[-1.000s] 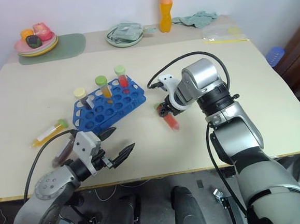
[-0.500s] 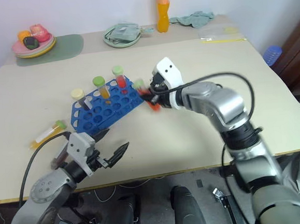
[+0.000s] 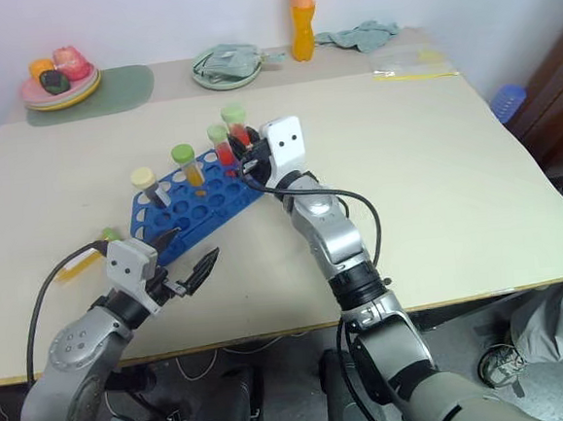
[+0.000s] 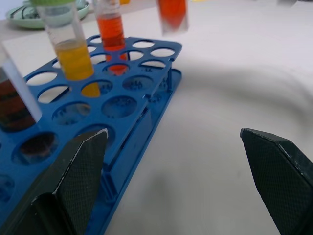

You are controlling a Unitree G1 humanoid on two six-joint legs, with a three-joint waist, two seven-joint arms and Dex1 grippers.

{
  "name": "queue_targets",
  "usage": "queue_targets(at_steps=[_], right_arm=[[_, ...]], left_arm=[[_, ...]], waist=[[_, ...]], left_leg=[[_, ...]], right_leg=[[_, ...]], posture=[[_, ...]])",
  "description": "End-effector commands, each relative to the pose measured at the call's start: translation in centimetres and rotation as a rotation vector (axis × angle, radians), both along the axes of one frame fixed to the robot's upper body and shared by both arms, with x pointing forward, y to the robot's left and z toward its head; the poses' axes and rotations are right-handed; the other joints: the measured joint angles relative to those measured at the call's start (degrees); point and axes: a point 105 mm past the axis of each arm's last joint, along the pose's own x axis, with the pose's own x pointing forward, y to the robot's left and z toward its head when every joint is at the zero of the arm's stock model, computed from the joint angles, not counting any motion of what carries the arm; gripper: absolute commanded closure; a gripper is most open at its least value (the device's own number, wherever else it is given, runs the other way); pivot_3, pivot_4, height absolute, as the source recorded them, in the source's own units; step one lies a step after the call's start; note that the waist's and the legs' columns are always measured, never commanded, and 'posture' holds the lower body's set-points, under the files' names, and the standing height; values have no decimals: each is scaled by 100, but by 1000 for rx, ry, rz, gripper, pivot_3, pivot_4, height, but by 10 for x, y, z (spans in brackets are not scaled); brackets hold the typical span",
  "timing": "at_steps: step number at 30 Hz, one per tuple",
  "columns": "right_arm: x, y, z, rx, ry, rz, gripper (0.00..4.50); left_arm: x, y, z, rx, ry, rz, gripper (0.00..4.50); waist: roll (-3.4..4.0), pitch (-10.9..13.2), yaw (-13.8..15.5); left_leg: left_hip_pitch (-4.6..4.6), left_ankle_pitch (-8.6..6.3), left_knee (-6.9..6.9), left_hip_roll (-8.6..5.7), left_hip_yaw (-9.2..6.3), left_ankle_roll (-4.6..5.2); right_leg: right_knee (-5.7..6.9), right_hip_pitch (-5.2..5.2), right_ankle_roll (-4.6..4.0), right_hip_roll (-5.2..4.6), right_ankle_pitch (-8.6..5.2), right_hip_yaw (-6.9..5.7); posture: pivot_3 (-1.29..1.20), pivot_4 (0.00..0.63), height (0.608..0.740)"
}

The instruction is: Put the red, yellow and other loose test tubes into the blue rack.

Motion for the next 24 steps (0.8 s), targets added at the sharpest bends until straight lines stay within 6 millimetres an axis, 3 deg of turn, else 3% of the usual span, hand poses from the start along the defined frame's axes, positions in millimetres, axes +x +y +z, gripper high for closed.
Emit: queue_targets(at_steps=[1,18,24], right_arm=[[2,4,17,29,-64,-3,3498],[12,14,3,42,-73,-26,3498],[7,20,-1,60,-78,18,3498]], left_arm=[[-2,2,17,-10,-59,15,0],[-2,-4,23,-16,-55,16,0],[-3,-4,24,-23,-50,28,0]], waist=[[0,0,0],[1,0,-5],[1,0,-10]], left_leg=[[0,0,0,0,0,0],[2,0,0,0,0,0],[2,0,0,1,-1,0]], right_leg=[[0,0,0,0,0,0],[2,0,0,0,0,0],[4,0,0,1,0,0]], posture=[[0,150,740],[0,150,740],[0,150,740]])
